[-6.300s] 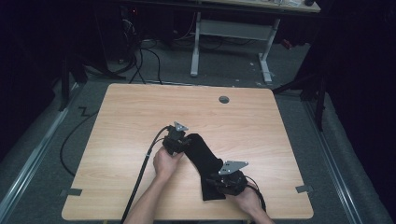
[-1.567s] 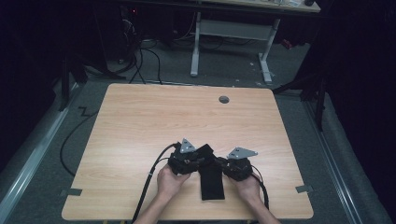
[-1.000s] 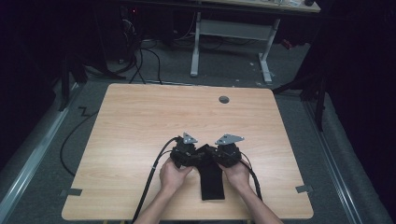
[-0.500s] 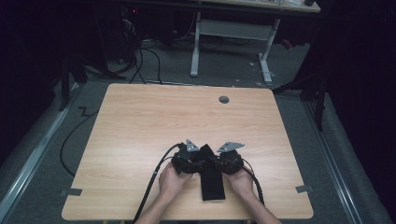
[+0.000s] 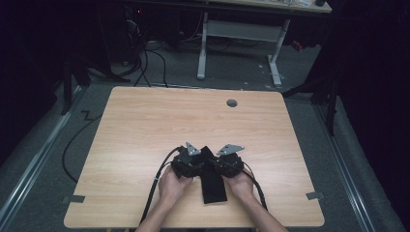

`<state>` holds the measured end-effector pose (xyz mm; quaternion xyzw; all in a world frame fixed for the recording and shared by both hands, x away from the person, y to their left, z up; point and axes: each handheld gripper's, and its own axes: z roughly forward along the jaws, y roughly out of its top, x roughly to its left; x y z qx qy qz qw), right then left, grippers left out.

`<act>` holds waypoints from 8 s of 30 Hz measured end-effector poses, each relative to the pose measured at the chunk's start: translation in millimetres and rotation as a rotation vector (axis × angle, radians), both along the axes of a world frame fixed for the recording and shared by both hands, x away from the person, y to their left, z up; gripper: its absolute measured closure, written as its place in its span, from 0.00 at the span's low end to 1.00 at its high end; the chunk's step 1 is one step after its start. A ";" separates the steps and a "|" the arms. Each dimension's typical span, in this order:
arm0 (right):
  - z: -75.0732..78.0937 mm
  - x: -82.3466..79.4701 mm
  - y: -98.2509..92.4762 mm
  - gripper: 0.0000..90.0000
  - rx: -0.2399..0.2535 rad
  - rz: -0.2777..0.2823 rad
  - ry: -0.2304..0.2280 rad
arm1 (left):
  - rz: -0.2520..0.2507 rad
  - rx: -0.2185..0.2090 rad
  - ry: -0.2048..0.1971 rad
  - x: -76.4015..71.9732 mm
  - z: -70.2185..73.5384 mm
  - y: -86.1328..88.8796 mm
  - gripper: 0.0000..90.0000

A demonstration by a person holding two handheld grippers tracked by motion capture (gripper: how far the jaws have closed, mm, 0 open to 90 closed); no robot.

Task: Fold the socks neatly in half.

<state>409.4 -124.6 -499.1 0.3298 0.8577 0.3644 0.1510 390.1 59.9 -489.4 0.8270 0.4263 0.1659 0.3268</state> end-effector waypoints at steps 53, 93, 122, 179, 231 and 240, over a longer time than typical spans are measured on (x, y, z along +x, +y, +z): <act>-3.9 -30.8 -39.0 0.87 -0.019 -0.006 -0.006 | 0.014 -0.133 0.125 25.3 1.2 27.3 0.79; 3.6 -20.1 -1.4 0.85 0.021 0.064 0.107 | -0.189 -0.207 -0.018 -11.2 20.0 17.2 0.93; -5.0 -62.8 -38.4 0.65 0.018 0.017 0.037 | -0.196 -0.180 -0.071 -23.0 23.1 16.7 0.93; -8.6 -43.9 -10.3 0.65 0.043 -0.037 -0.001 | -0.208 -0.160 -0.058 -6.6 14.2 19.3 0.94; -3.7 -47.9 -16.3 0.60 0.038 -0.064 -0.001 | -0.280 -0.062 -0.065 -41.0 1.8 13.6 0.89; 16.6 -63.6 -32.6 0.76 0.046 0.015 -0.047 | -0.219 -0.178 -0.068 -43.0 15.9 25.4 0.72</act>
